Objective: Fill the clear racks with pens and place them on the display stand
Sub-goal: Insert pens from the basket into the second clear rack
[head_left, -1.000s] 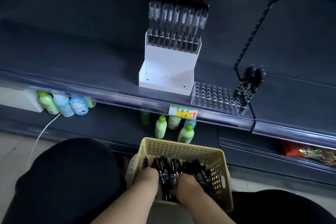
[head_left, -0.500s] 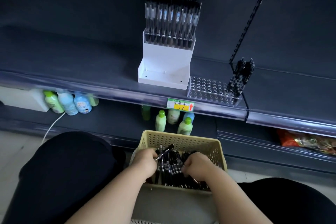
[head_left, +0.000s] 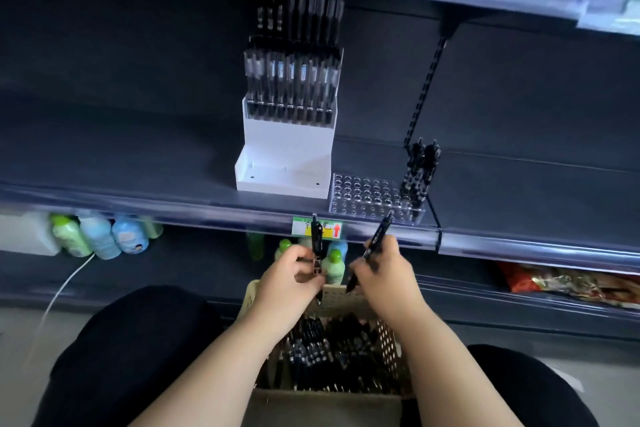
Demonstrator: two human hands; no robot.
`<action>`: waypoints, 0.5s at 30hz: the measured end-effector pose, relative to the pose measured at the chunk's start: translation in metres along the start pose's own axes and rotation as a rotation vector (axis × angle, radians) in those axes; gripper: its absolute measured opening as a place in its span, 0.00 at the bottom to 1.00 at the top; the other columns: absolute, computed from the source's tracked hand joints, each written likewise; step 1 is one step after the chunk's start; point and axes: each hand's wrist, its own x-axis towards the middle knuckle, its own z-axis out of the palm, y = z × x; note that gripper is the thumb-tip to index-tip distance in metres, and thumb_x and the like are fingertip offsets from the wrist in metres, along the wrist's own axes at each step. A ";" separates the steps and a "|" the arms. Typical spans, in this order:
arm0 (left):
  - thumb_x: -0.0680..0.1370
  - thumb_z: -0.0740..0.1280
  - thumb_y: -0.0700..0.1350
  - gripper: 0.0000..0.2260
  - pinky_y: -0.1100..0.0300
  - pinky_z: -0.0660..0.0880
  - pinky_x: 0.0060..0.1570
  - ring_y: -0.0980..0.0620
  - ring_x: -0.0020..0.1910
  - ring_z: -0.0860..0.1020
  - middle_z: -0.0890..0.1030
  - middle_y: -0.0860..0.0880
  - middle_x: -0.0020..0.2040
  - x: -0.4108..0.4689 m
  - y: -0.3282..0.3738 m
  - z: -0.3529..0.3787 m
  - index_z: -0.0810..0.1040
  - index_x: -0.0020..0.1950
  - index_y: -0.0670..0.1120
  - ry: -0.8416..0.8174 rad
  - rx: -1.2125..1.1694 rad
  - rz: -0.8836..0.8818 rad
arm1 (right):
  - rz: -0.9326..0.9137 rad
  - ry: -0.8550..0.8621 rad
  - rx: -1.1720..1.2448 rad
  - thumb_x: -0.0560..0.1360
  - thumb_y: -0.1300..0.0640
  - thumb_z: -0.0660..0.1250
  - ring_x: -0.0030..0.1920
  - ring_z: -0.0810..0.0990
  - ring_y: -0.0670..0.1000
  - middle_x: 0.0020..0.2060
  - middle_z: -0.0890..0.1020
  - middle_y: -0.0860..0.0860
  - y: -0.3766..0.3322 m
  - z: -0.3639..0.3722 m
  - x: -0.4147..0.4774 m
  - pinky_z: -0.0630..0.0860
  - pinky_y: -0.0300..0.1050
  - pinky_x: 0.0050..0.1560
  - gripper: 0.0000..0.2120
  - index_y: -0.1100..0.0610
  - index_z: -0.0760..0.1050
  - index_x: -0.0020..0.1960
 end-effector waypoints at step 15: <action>0.72 0.72 0.43 0.15 0.62 0.78 0.44 0.60 0.42 0.81 0.83 0.60 0.43 0.104 0.131 0.018 0.72 0.48 0.61 -0.027 -0.172 0.414 | -0.326 0.567 0.189 0.69 0.62 0.66 0.38 0.83 0.43 0.41 0.83 0.43 -0.069 -0.127 0.101 0.81 0.39 0.41 0.38 0.41 0.51 0.70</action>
